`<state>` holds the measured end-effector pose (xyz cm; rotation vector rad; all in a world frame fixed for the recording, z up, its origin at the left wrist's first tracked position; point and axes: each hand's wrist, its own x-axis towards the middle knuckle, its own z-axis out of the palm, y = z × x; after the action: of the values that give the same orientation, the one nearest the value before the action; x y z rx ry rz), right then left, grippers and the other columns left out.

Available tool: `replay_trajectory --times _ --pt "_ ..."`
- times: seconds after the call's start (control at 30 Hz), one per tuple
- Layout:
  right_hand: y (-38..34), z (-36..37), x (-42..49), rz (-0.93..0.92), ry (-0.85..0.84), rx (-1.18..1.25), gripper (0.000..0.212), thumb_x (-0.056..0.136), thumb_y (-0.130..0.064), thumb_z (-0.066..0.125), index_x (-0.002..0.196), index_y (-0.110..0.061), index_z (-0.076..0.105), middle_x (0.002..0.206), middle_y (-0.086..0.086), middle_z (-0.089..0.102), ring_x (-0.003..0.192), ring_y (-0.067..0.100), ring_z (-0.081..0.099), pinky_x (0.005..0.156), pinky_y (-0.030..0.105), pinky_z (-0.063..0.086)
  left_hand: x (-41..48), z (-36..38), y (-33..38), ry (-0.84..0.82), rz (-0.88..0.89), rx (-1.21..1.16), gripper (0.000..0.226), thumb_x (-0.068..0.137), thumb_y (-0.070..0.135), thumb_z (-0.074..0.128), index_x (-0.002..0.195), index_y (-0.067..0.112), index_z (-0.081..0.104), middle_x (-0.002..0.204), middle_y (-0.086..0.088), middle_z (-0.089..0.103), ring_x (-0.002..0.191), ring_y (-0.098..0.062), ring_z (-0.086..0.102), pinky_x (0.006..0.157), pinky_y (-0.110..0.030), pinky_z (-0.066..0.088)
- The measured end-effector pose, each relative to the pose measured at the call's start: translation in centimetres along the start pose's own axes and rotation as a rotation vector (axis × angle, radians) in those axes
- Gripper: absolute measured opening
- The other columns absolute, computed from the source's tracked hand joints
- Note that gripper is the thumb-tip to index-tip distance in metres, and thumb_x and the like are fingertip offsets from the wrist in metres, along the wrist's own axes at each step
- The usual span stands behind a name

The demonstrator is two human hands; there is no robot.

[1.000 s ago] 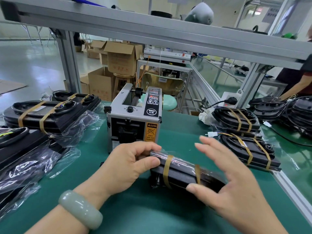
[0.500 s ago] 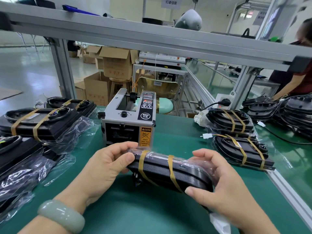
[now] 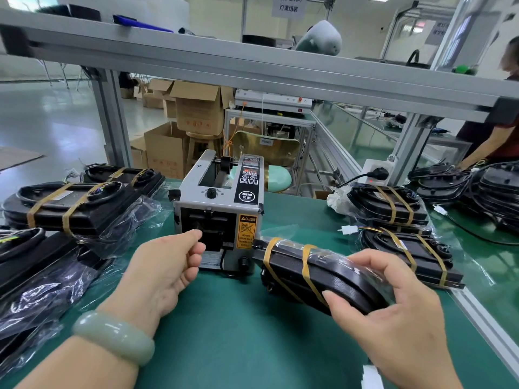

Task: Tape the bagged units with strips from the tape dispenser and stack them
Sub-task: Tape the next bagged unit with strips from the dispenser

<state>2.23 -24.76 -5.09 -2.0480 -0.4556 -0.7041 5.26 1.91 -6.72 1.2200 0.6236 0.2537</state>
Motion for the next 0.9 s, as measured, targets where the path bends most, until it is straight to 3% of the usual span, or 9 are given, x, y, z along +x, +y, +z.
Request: replay_trajectory --times 0.23,0.33,0.67,0.8,0.9 --pt "-0.2 0.0 -0.1 -0.006 -0.006 -0.014 0.048 0.048 -0.034 0.079 0.089 -0.046 0.058 0.088 -0.02 0.065 0.075 0.005 0.063 0.064 0.006 0.044 0.2 1.3 0.5 0.035 -0.025 -0.034 0.015 0.087 0.02 0.067 0.075 0.012 0.061 0.046 0.007 0.061 0.032 0.001 0.048 0.034 -0.012 0.039" --pt "0.0 -0.1 -0.1 -0.019 -0.012 -0.028 0.053 0.05 -0.028 0.089 0.089 -0.046 0.058 0.088 -0.022 0.064 0.077 0.003 0.062 0.065 0.003 0.042 0.2 1.9 0.7 0.072 -0.016 -0.031 0.014 0.085 0.022 0.069 0.077 0.012 0.063 0.054 0.004 0.063 0.034 0.001 0.05 0.033 -0.011 0.038" --pt "-0.1 0.0 -0.1 -0.009 0.014 -0.018 0.046 0.05 -0.035 0.078 0.089 -0.046 0.056 0.089 -0.025 0.063 0.074 0.0 0.061 0.062 0.0 0.04 0.6 2.8 0.4 0.206 0.028 0.008 0.013 0.084 0.012 0.061 0.071 0.01 0.058 0.064 -0.002 0.064 0.047 -0.007 0.053 0.031 -0.012 0.036" --pt "-0.1 0.1 -0.1 -0.007 0.015 -0.022 0.049 0.051 -0.033 0.087 0.088 -0.044 0.057 0.087 -0.025 0.063 0.076 -0.002 0.06 0.064 -0.001 0.038 0.4 2.2 0.2 0.126 -0.027 0.012 0.012 0.087 0.017 0.063 0.077 0.011 0.06 0.058 0.0 0.066 0.038 -0.003 0.055 0.033 -0.012 0.038" --pt "0.0 0.2 -0.2 0.01 -0.004 -0.03 0.046 0.051 -0.037 0.081 0.089 -0.044 0.057 0.087 -0.022 0.064 0.076 0.003 0.061 0.063 0.003 0.042 0.2 2.0 0.5 0.047 -0.074 -0.017 0.015 0.09 0.024 0.064 0.087 0.01 0.06 0.048 0.002 0.066 0.034 -0.003 0.056 0.033 -0.012 0.04"
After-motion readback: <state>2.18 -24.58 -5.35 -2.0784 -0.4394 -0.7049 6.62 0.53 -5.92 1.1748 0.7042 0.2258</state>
